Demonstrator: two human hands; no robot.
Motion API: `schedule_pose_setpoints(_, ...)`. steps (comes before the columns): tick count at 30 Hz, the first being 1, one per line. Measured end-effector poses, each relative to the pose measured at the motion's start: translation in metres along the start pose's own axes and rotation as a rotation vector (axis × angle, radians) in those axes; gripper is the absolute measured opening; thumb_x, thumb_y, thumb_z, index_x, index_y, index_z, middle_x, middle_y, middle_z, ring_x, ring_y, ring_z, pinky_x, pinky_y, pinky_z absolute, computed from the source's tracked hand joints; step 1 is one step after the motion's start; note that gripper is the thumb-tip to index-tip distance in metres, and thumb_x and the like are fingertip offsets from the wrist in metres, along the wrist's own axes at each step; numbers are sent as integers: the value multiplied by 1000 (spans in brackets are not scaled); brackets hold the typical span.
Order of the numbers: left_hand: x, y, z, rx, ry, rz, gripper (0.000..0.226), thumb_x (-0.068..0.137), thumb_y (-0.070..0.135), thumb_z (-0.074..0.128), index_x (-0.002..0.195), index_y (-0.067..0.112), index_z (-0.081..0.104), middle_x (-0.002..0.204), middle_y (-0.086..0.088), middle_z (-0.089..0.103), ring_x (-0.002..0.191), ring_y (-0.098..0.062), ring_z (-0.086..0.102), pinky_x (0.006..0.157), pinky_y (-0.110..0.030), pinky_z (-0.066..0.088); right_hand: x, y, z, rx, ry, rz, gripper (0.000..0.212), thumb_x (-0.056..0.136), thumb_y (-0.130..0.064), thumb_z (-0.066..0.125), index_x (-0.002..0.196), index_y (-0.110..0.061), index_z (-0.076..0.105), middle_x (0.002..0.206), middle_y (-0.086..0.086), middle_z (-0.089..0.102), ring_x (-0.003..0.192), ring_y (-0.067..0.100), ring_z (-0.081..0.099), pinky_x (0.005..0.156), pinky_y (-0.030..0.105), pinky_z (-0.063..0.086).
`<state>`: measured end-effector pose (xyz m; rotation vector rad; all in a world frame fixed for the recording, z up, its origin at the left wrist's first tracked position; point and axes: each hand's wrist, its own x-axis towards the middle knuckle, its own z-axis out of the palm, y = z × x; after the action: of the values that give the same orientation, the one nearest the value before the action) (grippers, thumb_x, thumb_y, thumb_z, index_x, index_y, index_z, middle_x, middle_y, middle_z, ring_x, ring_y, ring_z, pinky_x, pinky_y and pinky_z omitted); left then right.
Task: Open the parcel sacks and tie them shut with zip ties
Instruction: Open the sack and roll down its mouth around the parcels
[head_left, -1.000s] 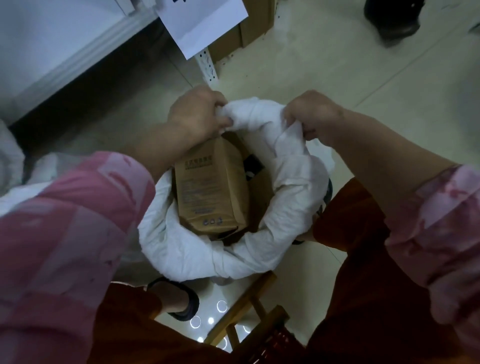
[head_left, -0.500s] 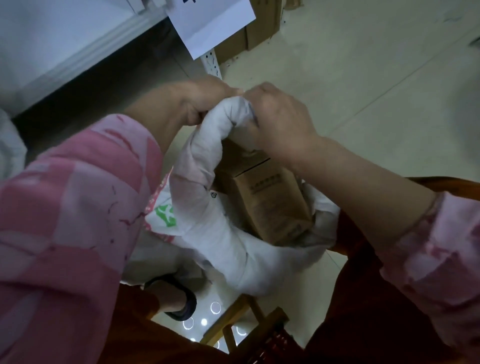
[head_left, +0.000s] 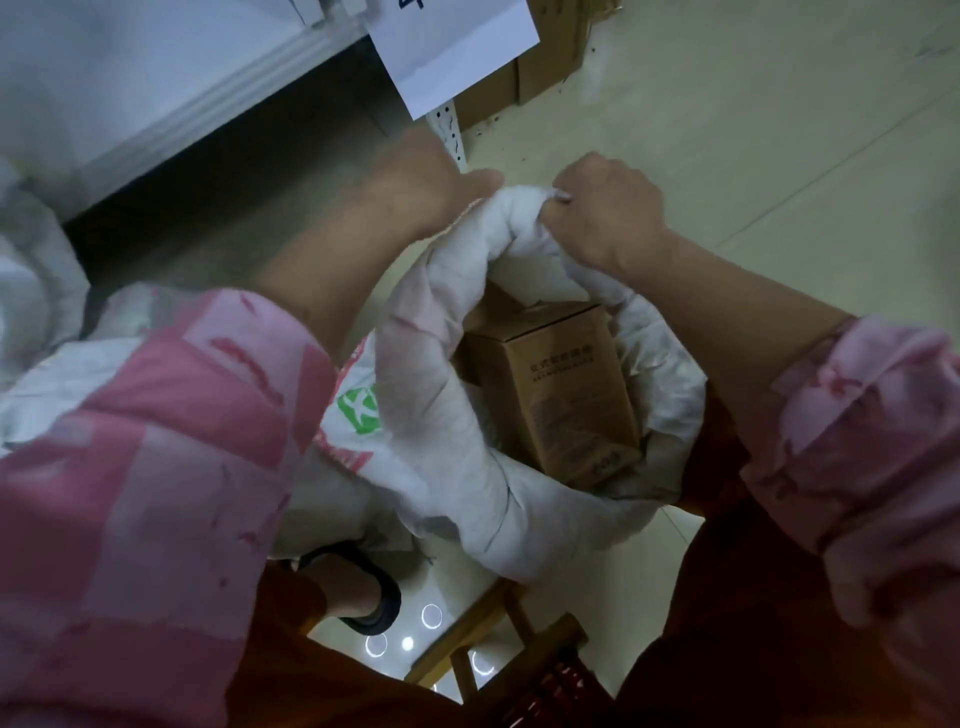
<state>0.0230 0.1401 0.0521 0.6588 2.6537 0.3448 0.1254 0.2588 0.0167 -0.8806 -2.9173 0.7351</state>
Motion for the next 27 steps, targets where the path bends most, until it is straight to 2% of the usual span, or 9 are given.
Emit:
schedule_pose_setpoints(4, -28, -18, 22, 278, 107, 74, 47, 75, 53, 69, 97, 12, 66, 88, -2, 62, 80, -22, 62, 71, -31, 51, 19, 18, -5, 171, -130, 253, 30, 89, -28, 55, 102, -2, 60, 100, 15, 62, 98, 32, 58, 75, 30, 42)
schedule_pose_setpoints(8, -18, -34, 44, 297, 168, 37, 19, 89, 26, 61, 100, 14, 68, 97, -4, 67, 85, -23, 63, 72, -30, 50, 25, 23, -5, 338, -255, 352, 26, 90, -22, 53, 67, -19, 42, 70, -2, 43, 85, 20, 48, 71, 27, 40)
schedule_pose_setpoints(12, -7, -27, 55, 216, -19, -53, 25, 95, 29, 52, 96, 9, 66, 88, -6, 63, 82, -23, 61, 63, -28, 40, 23, 27, -10, 350, -279, 381, 25, 90, -21, 53, 67, -19, 42, 71, -2, 43, 79, 19, 48, 74, 27, 39)
schedule_pose_setpoints(14, -5, -30, 52, -84, -166, -92, 23, 96, 24, 50, 83, 10, 63, 73, -2, 57, 68, -16, 57, 54, -25, 41, 21, 27, -15, 258, -254, 375, 13, 91, -21, 53, 81, -12, 54, 80, 4, 51, 94, 23, 54, 76, 29, 39)
schedule_pose_setpoints(17, 4, -45, 40, -779, -357, -282, 18, 96, 12, 46, 83, 8, 57, 71, -3, 53, 66, -16, 56, 61, -21, 47, 12, 13, -15, -253, -9, 135, 31, 92, -16, 52, 122, -6, 51, 120, 15, 54, 116, 32, 51, 87, 38, 42)
schedule_pose_setpoints(19, 7, -54, 35, -950, -421, -309, 24, 96, 4, 41, 82, 3, 60, 68, -6, 57, 65, -16, 55, 62, -22, 49, 2, 0, -4, -347, 113, -224, 42, 88, -8, 55, 129, -9, 44, 126, 14, 49, 112, 32, 51, 80, 39, 43)
schedule_pose_setpoints(22, 2, -57, 30, -1031, -472, -271, 46, 94, 4, 41, 58, 11, 69, 55, 3, 64, 52, -9, 62, 53, -20, 53, -3, -8, 18, -239, 89, -551, 43, 79, 4, 56, 121, -9, 57, 114, 13, 61, 92, 33, 61, 66, 36, 46)
schedule_pose_setpoints(25, -3, -53, 25, -1001, -559, -242, 30, 94, 6, 41, 72, 8, 60, 53, 4, 63, 49, -7, 60, 51, -20, 52, 4, -13, 17, -179, 184, -527, 15, 68, 2, 61, 79, -6, 67, 71, 14, 65, 57, 34, 62, 50, 30, 39)
schedule_pose_setpoints(27, 1, -44, 21, -846, -521, -264, 26, 94, 14, 51, 69, 7, 54, 50, 1, 57, 47, -11, 53, 45, -21, 44, 12, -20, 9, -284, 74, -417, 15, 78, -4, 58, 90, -5, 67, 81, 16, 65, 70, 32, 60, 61, 33, 37)
